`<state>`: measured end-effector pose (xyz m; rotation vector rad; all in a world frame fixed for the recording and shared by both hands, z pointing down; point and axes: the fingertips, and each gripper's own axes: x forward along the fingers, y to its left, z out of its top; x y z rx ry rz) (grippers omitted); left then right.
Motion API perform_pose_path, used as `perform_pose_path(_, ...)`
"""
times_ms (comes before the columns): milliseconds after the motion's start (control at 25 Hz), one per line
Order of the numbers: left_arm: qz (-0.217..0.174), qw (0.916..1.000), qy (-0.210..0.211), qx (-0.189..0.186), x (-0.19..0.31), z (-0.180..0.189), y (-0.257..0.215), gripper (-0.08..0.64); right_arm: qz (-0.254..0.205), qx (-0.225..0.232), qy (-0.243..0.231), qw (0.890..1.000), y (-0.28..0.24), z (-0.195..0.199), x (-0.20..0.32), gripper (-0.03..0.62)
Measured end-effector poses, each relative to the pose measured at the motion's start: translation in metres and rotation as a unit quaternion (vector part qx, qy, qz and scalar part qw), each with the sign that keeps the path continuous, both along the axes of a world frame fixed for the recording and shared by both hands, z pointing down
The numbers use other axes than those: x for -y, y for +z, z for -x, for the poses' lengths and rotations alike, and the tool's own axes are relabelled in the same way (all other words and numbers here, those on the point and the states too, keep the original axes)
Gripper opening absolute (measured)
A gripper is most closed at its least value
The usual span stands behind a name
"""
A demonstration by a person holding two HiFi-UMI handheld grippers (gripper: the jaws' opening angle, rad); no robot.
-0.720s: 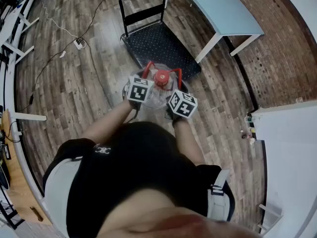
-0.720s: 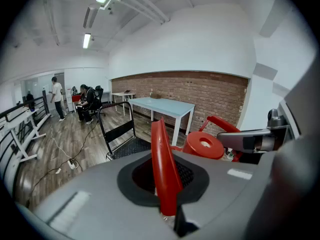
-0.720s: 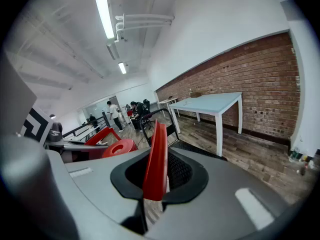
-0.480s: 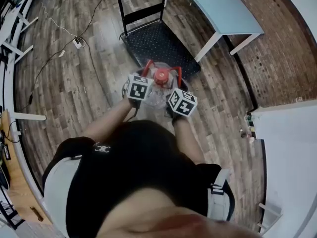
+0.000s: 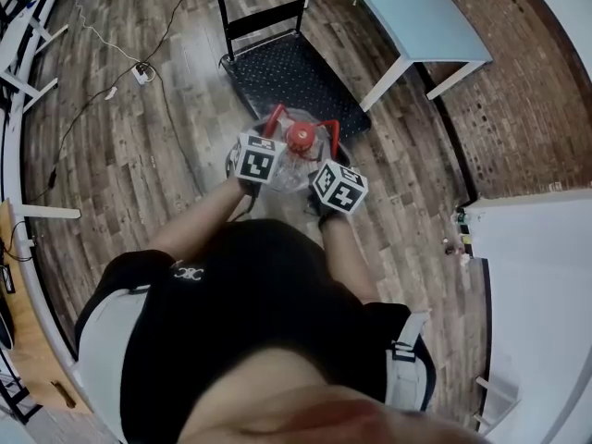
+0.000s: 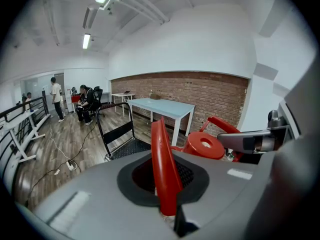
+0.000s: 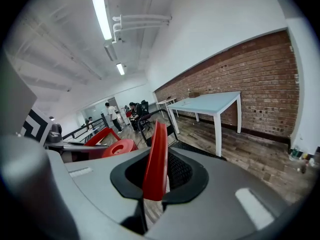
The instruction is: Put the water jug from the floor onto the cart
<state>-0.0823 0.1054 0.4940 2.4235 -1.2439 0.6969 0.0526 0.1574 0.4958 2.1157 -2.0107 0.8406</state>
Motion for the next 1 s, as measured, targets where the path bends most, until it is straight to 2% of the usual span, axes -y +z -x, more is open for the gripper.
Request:
perform_pose_path(560,-0.007,0.9998,-0.007,0.016,0.000,-0.026,0.001,0.002,0.001,0.025,-0.012,1.000,0.007,-0.025,0.002,0.060)
perform_pose_path(1000,-0.005,0.9988,-0.043,0.021,-0.002,-0.065,0.001,0.002,0.000,0.029,-0.047,0.998,0.009,-0.066,0.006,0.061)
